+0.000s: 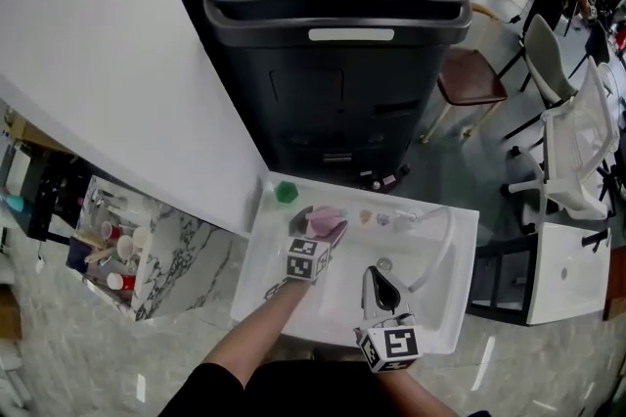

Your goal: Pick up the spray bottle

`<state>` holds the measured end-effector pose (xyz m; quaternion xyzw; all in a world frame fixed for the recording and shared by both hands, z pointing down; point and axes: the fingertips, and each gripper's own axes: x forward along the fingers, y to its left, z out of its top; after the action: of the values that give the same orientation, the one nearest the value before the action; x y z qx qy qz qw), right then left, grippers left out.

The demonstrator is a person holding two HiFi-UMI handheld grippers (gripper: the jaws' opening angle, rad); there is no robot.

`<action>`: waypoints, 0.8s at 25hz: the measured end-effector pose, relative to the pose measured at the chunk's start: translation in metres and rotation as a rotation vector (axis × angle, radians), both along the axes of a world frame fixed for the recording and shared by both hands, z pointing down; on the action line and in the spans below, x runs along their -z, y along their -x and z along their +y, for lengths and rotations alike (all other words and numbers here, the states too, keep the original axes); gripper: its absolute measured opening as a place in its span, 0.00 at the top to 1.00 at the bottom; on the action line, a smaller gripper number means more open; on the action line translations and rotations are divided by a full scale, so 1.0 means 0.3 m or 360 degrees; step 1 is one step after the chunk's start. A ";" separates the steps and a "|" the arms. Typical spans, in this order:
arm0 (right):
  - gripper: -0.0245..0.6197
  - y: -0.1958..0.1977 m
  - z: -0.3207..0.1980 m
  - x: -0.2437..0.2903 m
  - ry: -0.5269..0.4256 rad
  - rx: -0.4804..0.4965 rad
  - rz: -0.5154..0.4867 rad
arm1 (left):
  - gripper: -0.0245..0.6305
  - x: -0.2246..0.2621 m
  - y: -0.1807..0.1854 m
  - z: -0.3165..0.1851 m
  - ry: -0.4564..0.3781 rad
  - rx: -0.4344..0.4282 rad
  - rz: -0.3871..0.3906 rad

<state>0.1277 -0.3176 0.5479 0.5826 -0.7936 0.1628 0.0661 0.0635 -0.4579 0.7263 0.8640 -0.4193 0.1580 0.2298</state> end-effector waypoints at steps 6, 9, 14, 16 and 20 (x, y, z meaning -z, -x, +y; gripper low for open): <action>0.96 0.026 0.036 0.012 0.0011 -0.0006 0.0000 | 0.35 0.070 0.092 0.095 0.0005 -0.0003 -0.0025; 0.96 0.031 0.069 0.037 0.0007 -0.0014 0.0005 | 0.35 0.121 0.136 0.161 0.0026 -0.0010 0.0007; 0.96 0.031 0.117 0.073 -0.0034 -0.0044 0.0019 | 0.35 0.208 0.193 0.282 0.0023 -0.0055 0.0033; 0.96 0.034 0.142 0.083 -0.0046 -0.0062 0.0022 | 0.35 0.250 0.219 0.335 -0.0005 -0.0048 0.0041; 0.96 0.062 0.212 0.094 -0.0051 -0.0086 0.0035 | 0.35 0.323 0.279 0.459 -0.0069 -0.0035 0.0048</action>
<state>0.1092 -0.2541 0.5198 0.6066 -0.7792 0.1453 0.0610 -0.0201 -0.3203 0.6293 0.8756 -0.4097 0.1383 0.2154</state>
